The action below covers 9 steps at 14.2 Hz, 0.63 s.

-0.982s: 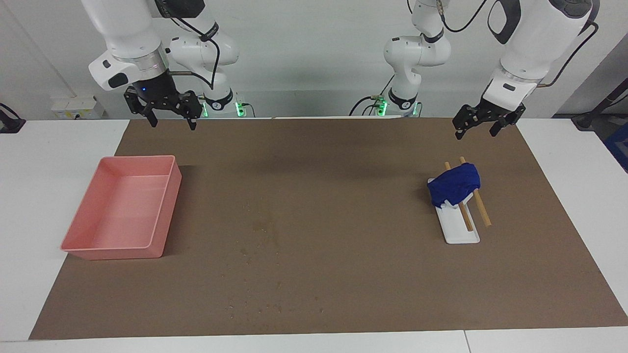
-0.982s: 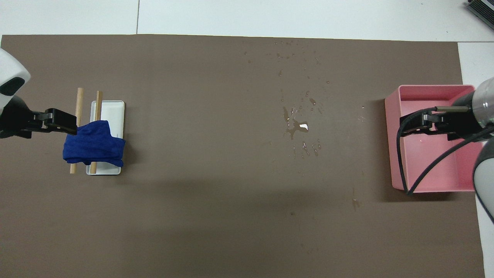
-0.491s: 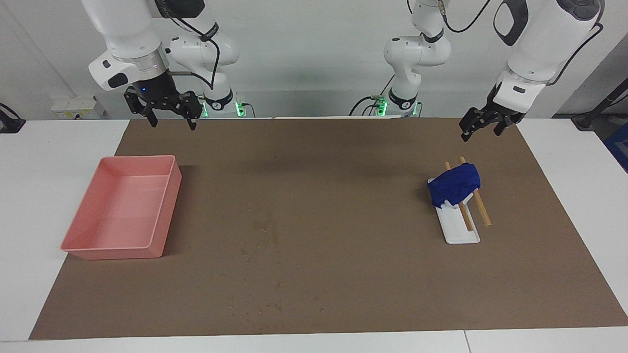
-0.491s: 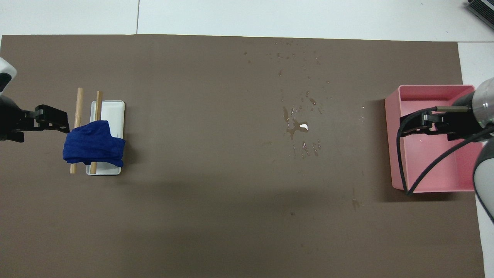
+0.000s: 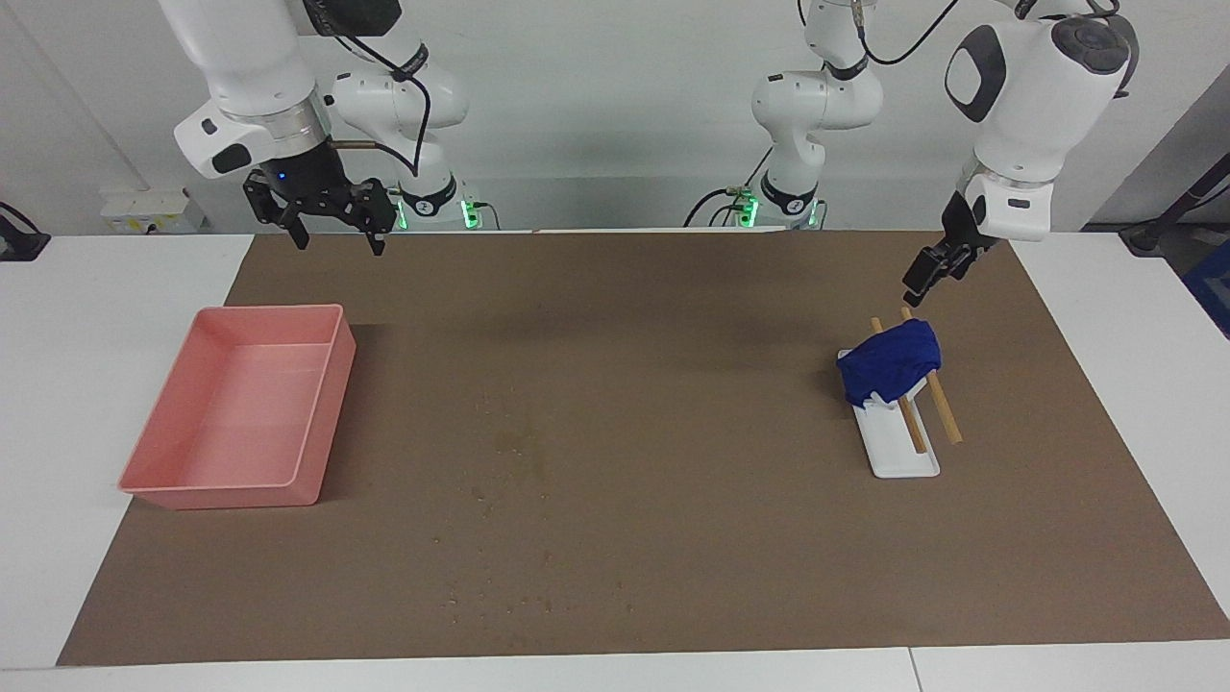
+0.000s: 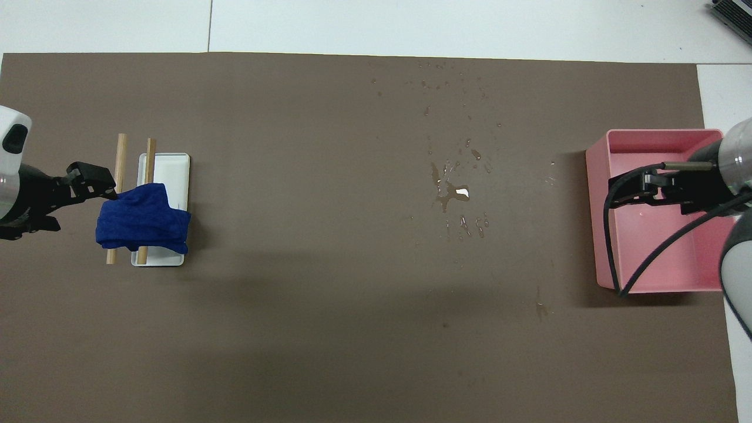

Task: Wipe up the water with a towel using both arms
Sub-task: 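Reach the left gripper down to the blue towel on the white tray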

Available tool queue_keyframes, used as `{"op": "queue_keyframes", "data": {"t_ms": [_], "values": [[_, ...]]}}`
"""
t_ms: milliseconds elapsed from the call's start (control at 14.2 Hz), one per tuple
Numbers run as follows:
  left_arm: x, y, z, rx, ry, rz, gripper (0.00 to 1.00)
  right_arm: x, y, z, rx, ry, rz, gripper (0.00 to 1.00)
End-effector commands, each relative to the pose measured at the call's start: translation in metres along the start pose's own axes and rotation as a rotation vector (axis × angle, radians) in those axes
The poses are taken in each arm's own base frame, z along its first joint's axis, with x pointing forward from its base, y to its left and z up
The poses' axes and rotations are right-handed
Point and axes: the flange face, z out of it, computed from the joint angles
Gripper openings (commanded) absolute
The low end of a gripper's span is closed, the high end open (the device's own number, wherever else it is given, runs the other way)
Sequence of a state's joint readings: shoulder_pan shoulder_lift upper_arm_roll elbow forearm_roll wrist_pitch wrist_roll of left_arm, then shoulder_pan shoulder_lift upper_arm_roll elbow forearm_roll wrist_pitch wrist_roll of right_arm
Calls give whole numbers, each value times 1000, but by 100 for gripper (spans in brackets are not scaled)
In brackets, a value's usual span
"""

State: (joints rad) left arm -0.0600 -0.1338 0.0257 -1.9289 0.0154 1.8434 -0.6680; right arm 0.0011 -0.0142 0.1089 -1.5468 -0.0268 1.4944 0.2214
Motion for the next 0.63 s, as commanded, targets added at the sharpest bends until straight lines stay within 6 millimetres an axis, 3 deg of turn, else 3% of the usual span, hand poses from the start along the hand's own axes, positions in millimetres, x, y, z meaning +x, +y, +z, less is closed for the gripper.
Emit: {"op": "queue_keyframes", "data": {"t_ms": [0,281,561], "values": [[-9,-16,9,-15,40,-202,100,-9,0,1,39,-9,10,100],[-20,-16,45,-32,42,-513,100,-9,0,1,48,-11,6,100],[-11,-17,76,-68,65,-595,100,-9,-3,1,47,-11,3,100]]}}
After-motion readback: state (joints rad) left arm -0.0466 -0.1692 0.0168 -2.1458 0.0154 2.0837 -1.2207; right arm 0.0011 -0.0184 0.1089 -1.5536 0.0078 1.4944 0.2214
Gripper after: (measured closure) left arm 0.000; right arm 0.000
